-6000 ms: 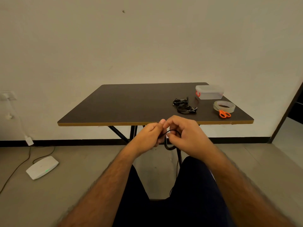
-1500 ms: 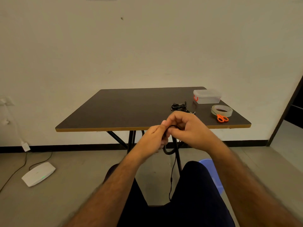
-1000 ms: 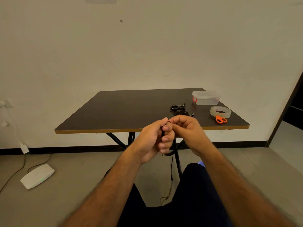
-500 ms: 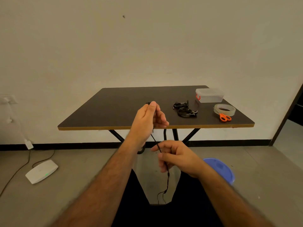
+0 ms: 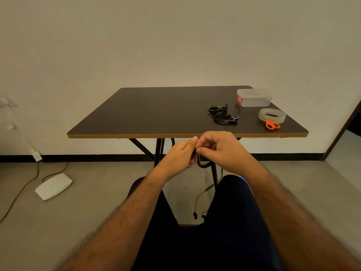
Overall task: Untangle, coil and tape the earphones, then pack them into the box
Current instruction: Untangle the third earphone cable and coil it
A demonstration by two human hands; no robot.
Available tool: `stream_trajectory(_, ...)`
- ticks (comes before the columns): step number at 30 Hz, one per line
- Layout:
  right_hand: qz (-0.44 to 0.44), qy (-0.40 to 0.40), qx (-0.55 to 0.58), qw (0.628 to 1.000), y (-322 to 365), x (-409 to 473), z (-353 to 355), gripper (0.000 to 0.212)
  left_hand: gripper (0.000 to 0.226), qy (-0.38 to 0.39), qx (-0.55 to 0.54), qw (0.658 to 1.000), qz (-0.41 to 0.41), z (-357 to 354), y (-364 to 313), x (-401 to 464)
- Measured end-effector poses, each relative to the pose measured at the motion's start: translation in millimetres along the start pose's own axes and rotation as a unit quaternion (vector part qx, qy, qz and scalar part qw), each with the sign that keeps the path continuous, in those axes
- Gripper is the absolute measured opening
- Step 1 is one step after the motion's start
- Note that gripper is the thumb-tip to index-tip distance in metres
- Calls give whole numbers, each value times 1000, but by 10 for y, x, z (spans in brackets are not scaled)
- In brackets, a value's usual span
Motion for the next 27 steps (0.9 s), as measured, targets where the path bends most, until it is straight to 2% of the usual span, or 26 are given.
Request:
stream_trajectory(4,39,-19,59,997,-16,83,59,9,52,37,-95,994,39,-13,19,-17)
stream_trajectory(7,89,-4,137,987,37,130,141,12,52,76,-156,984,39,-30,-23,-40)
stream_trajectory(9,114,-2,193,974,52,166,178,15,52,109,-229,967,27,-50,-88,-62)
stream_trajectory(12,120,-41,264,956,22,199,171,9,51,137,-313,940,-3,-49,-204,-90)
stream_trajectory(14,114,-55,326,937,-14,187,115,4,48,149,-321,935,-26,-48,-278,-103)
stream_trajectory(18,96,-27,461,882,-51,123,-31,23,37,180,-310,932,-45,-94,-373,-145)
stream_trajectory(20,91,-19,503,859,-46,90,-71,24,35,194,-327,923,-50,-120,-381,-162)
stream_trajectory(23,73,-28,516,853,-41,76,-106,20,32,197,-351,914,-58,-137,-380,-164)
stream_trajectory(27,52,-20,523,851,-17,50,-194,28,34,161,-364,913,-93,-122,-435,-155)
Point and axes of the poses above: each hand's wrist, its own x-axis towards the middle knuckle, its own z-axis out of the back of the hand, y = z × x, the point moved 3 cm from there along x, towards the middle knuckle, and after that the axes turned 12 degrees about y, right-handed, at the moved point
